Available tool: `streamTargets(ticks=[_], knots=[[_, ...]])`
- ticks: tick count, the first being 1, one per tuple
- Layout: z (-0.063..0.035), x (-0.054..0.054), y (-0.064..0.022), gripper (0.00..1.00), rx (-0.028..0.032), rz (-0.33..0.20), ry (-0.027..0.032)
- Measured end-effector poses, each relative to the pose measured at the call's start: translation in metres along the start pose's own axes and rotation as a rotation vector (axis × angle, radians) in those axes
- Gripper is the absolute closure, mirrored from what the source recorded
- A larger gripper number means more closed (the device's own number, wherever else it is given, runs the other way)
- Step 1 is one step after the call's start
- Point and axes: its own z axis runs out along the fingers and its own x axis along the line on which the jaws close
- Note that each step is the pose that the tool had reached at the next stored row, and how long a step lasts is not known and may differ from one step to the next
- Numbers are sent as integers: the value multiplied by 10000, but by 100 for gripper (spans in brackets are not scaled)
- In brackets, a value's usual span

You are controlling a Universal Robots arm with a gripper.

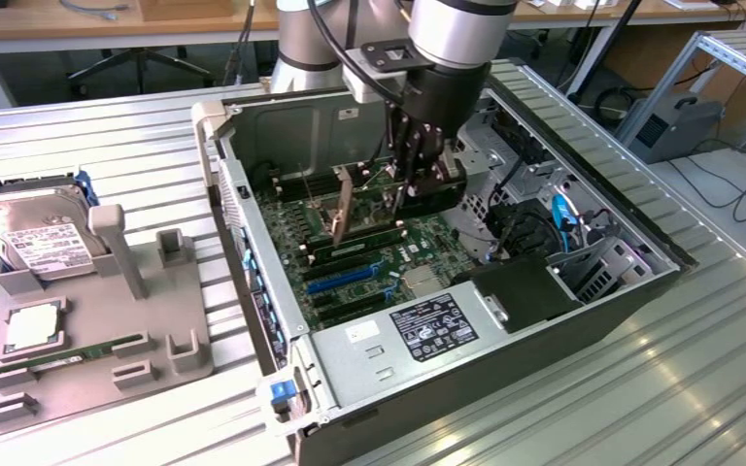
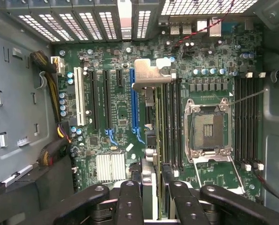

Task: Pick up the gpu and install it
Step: 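Insert the gpu into the slot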

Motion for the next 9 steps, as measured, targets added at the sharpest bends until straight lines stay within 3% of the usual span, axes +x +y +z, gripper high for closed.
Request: streamTargets(ticks=[9], knots=[[3, 42, 2, 73, 0, 0, 0]])
